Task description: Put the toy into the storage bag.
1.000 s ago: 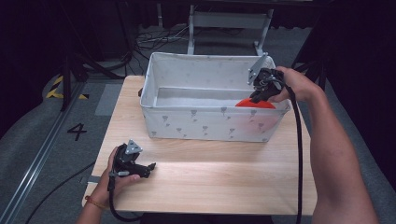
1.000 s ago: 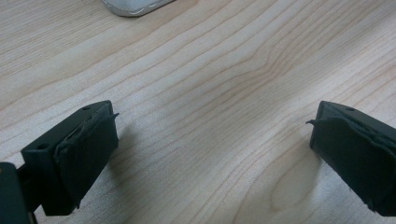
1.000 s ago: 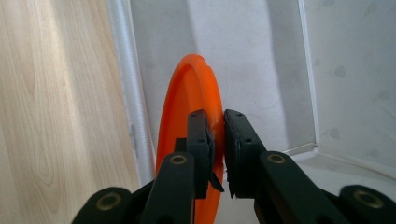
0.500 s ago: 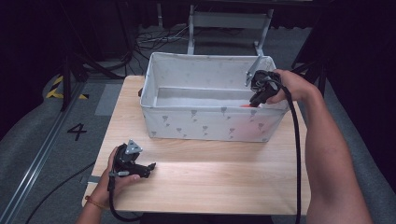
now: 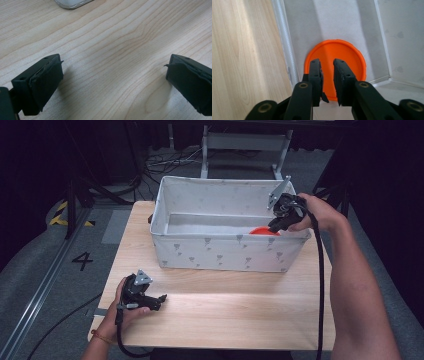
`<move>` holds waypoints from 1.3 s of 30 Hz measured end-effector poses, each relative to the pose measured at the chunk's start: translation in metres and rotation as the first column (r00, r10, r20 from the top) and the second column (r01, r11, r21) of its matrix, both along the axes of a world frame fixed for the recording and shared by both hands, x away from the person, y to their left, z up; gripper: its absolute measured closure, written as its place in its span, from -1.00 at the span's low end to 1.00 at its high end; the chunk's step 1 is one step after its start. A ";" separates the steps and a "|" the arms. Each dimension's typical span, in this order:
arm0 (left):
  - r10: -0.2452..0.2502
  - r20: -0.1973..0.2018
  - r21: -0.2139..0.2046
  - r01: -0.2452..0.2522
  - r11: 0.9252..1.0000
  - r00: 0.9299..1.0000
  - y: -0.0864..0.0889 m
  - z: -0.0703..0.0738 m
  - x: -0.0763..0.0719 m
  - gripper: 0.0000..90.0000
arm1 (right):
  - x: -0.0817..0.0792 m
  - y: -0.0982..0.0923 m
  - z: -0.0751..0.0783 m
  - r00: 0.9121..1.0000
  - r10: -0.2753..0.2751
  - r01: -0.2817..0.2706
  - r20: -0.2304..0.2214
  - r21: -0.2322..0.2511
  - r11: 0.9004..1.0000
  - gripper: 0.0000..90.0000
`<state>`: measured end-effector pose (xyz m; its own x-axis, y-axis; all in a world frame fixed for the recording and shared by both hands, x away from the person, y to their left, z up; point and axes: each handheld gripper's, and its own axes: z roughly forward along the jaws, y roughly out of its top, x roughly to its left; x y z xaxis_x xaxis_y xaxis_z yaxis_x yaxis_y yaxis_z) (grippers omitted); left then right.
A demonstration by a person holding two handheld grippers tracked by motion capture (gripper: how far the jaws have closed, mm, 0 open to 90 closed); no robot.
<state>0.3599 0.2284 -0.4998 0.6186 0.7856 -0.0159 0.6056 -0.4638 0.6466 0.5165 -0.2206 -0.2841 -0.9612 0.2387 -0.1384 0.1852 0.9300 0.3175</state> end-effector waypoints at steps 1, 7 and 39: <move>0.001 0.000 0.000 -0.001 1.000 1.000 0.000 0.000 0.000 -0.97 | 0.000 0.000 0.000 1.000 0.000 0.000 0.000 0.000 1.000 0.68; 0.000 0.000 0.000 0.000 1.000 1.000 0.000 0.000 0.000 -0.97 | -0.006 -0.006 0.003 0.998 -0.035 0.032 0.044 0.062 0.998 0.54; 0.002 0.001 -0.001 -0.002 1.000 1.000 0.000 0.000 0.000 -0.97 | -0.101 -0.068 0.002 0.844 -0.444 0.272 0.301 0.474 0.838 -0.52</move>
